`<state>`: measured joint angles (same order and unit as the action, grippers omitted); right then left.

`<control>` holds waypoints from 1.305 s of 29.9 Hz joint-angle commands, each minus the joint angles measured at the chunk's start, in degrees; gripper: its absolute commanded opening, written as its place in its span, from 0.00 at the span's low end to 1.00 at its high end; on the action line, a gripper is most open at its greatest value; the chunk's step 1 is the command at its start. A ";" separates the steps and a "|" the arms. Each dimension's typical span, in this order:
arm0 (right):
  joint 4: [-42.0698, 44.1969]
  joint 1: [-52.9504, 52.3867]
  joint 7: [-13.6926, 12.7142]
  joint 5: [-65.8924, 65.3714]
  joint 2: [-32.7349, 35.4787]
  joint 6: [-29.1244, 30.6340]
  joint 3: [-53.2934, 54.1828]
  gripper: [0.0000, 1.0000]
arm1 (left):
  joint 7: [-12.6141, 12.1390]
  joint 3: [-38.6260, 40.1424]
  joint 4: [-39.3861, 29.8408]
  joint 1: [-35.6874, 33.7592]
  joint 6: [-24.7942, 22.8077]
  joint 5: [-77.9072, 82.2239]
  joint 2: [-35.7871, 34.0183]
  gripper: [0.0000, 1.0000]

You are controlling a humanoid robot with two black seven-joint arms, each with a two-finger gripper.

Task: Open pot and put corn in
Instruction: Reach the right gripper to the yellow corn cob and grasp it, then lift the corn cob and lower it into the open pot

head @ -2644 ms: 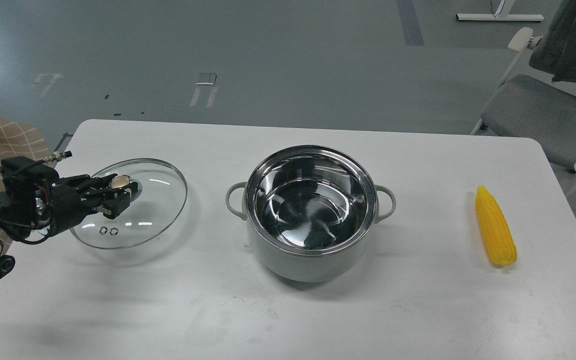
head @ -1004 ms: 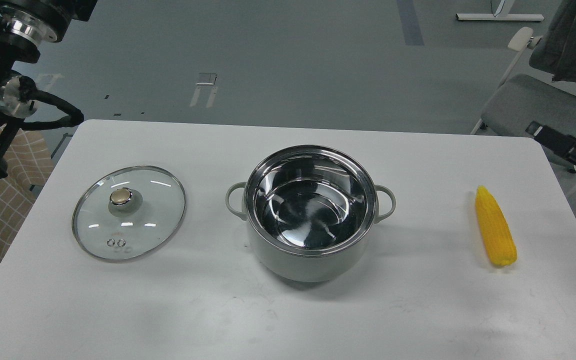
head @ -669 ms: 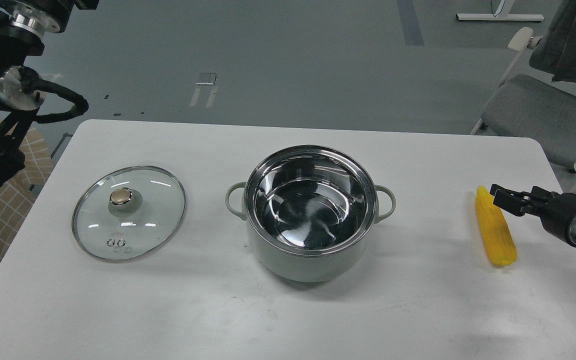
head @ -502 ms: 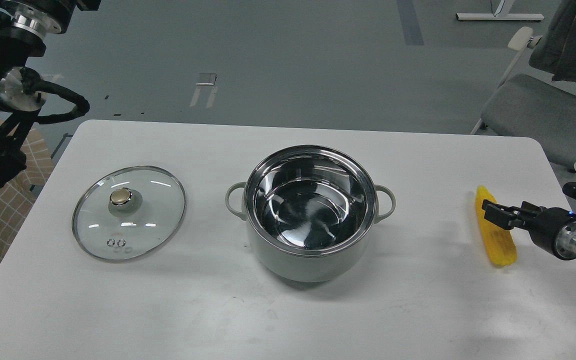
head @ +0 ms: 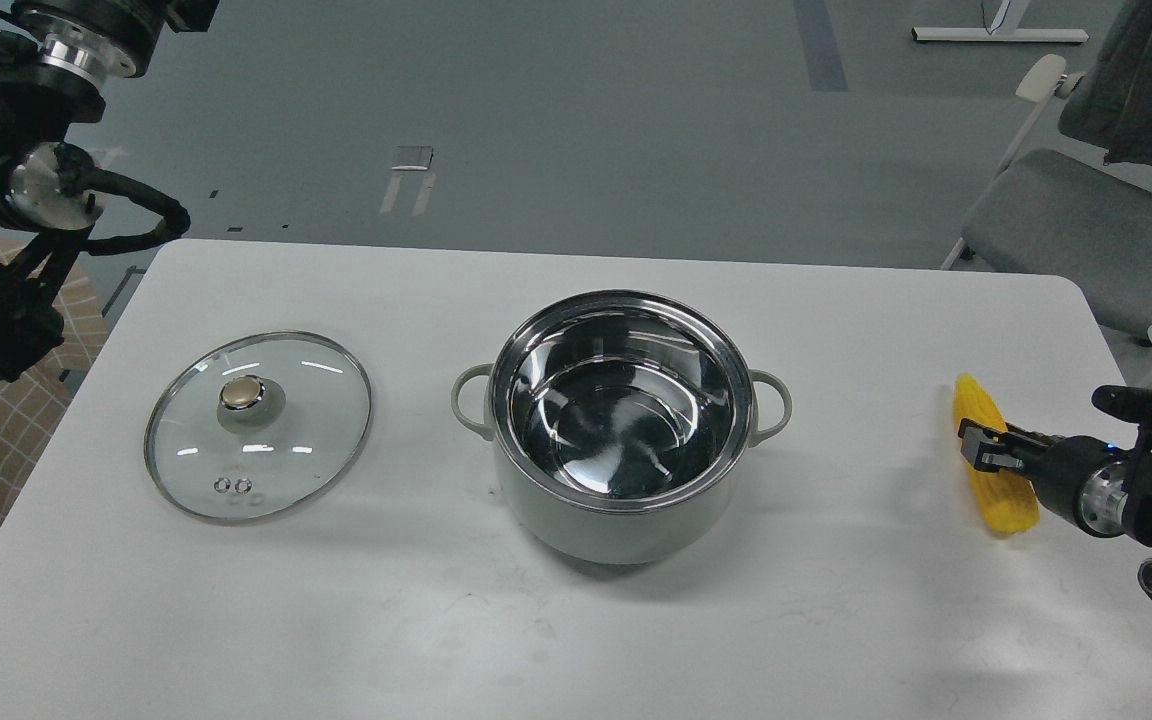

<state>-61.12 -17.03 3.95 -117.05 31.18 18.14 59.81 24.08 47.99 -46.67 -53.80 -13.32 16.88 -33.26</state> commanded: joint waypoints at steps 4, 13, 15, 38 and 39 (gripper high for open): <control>-3.20 -0.73 0.80 2.52 -0.06 -2.40 4.61 0.00 | 0.00 0.09 -0.26 -0.17 0.40 -0.09 0.30 0.94; -19.12 -6.35 0.53 21.16 -1.11 -1.70 9.80 0.00 | -0.26 0.00 -0.96 -0.25 0.58 0.00 0.30 0.94; -21.14 -7.23 0.62 21.25 -3.66 -1.61 8.49 0.00 | -0.26 -0.09 -0.96 -0.43 0.66 0.00 0.30 0.94; -21.06 -12.24 0.71 18.96 -14.92 -0.65 -13.84 0.75 | -0.09 -0.09 -1.84 -0.96 0.58 0.26 -0.31 0.96; -21.14 -12.24 0.71 18.96 -14.92 -0.65 -13.84 0.76 | 0.00 0.00 -1.84 -0.96 0.58 0.26 -0.31 0.96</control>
<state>-82.23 -29.21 4.66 -98.07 16.24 17.56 45.97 23.98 47.86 -48.52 -54.77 -12.74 17.12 -33.66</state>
